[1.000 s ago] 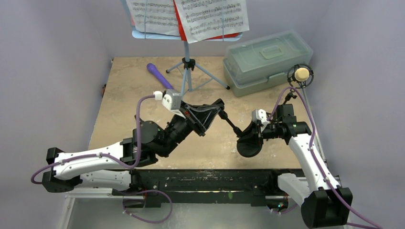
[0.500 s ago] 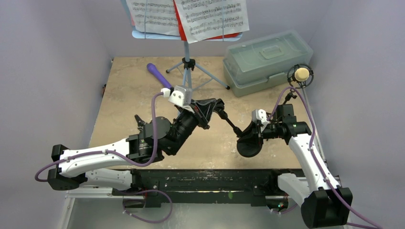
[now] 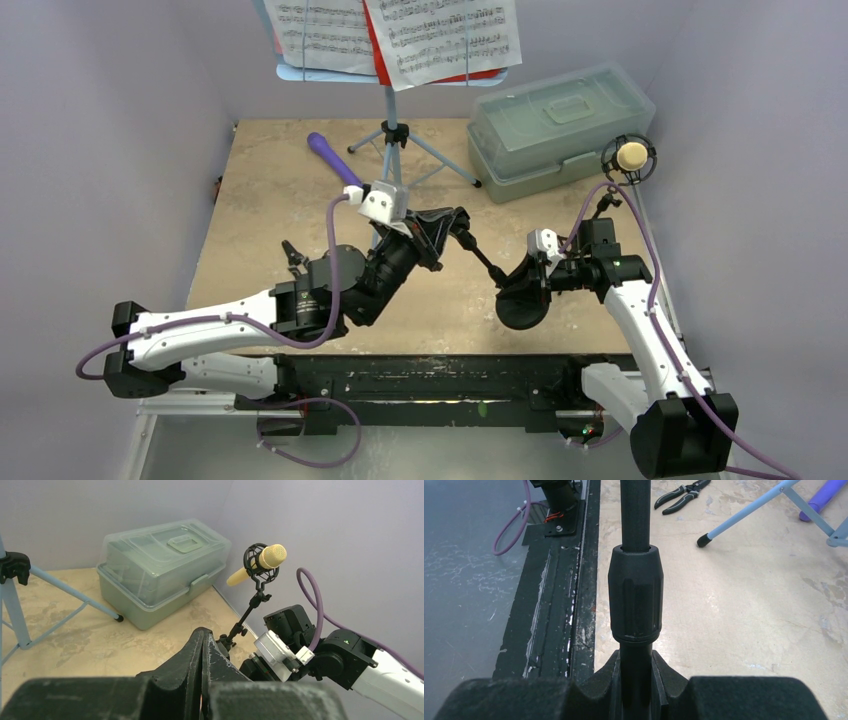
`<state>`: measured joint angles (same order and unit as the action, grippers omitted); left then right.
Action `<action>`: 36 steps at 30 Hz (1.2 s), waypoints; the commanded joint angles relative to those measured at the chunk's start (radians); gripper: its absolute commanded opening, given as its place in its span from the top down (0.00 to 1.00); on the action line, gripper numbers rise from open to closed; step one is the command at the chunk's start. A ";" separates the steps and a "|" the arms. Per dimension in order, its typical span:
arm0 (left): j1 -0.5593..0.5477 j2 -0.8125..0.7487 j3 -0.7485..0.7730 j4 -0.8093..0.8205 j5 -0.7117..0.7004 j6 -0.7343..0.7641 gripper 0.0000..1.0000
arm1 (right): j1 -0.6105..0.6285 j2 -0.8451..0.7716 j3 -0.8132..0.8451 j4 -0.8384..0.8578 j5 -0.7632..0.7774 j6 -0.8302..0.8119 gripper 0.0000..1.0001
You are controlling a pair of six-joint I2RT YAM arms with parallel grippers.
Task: Pack up the instrument practice props
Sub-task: Close the microphone stand.
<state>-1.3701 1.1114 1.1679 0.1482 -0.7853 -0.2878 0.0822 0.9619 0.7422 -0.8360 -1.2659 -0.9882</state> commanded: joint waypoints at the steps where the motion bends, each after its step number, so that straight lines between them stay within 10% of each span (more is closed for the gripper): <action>1: 0.000 0.041 0.006 -0.018 0.032 -0.037 1.00 | -0.003 -0.008 0.019 0.037 -0.044 0.009 1.00; 21: 0.009 0.212 -0.073 -0.011 0.202 -0.207 1.00 | -0.002 -0.014 0.022 0.032 -0.049 0.008 1.00; 30: 0.013 0.037 -0.189 0.080 0.218 -0.126 0.35 | -0.002 -0.015 0.022 0.031 -0.050 0.008 1.00; 36: 0.012 -0.121 -0.347 0.202 0.381 -0.050 0.23 | -0.001 -0.014 0.022 0.031 -0.050 0.008 1.00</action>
<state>-1.3560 1.0836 0.9009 0.2375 -0.5388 -0.4072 0.0784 0.9623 0.7322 -0.8417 -1.2331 -0.9802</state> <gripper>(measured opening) 0.762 0.223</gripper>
